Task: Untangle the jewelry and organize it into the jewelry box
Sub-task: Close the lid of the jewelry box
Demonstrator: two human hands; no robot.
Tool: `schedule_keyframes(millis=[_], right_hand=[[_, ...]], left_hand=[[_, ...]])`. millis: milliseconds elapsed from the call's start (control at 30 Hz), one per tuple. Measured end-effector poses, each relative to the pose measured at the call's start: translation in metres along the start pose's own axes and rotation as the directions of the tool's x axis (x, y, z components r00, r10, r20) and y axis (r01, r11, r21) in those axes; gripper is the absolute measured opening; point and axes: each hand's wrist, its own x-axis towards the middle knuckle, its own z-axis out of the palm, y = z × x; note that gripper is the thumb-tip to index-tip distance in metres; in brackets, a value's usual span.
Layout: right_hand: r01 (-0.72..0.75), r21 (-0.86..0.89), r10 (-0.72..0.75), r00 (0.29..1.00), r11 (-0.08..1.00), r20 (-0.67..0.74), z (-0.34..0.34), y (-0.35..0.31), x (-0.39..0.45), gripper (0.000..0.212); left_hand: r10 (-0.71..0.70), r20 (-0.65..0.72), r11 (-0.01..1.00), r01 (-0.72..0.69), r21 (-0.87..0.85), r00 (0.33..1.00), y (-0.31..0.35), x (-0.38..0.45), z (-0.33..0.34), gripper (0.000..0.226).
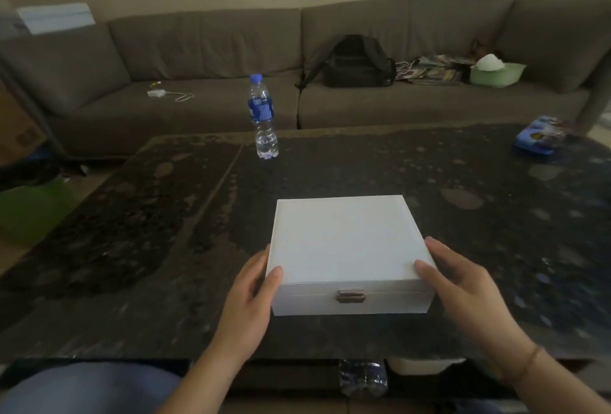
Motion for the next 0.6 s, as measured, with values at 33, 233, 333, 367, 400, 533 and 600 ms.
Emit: schedule_keyframes(millis=[33,233,333,367,400,533,600], right_hand=[[0.016,0.025,-0.016,1.0,1.0,-0.011,0.002,0.002,0.0,0.048],[-0.024,0.128,0.029,0.999,0.992,-0.038,0.017,0.008,-0.006,0.045],[-0.016,0.149,0.026,0.998,0.989,-0.066,0.016,0.005,-0.007,0.042],[-0.011,0.136,0.019,0.998,0.991,-0.062,0.016,0.006,-0.006,0.043],[-0.005,0.111,0.011,0.999,0.994,-0.051,0.016,0.007,-0.006,0.047],[0.028,-0.145,-0.02,0.998,0.989,0.057,0.009,0.012,-0.004,0.089],[0.018,-0.284,0.006,0.996,0.959,0.084,0.01,0.013,-0.004,0.108]], left_hand=[[-0.028,0.001,0.996,0.028,-0.085,1.0,0.002,-0.003,0.004,0.028],[-0.201,-0.103,0.925,0.154,-0.348,0.974,-0.003,-0.012,0.02,0.028],[-0.217,-0.142,0.93,0.161,-0.33,0.966,0.0,-0.01,0.023,0.015],[-0.2,-0.155,0.945,0.149,-0.29,0.967,0.002,-0.011,0.023,0.016],[-0.173,-0.156,0.962,0.133,-0.237,0.973,0.004,-0.013,0.022,0.017],[-0.093,-0.14,0.995,0.087,-0.051,0.986,-0.003,-0.021,0.02,0.03],[-0.089,-0.126,0.996,0.091,0.01,0.988,-0.009,-0.02,0.02,0.039]])
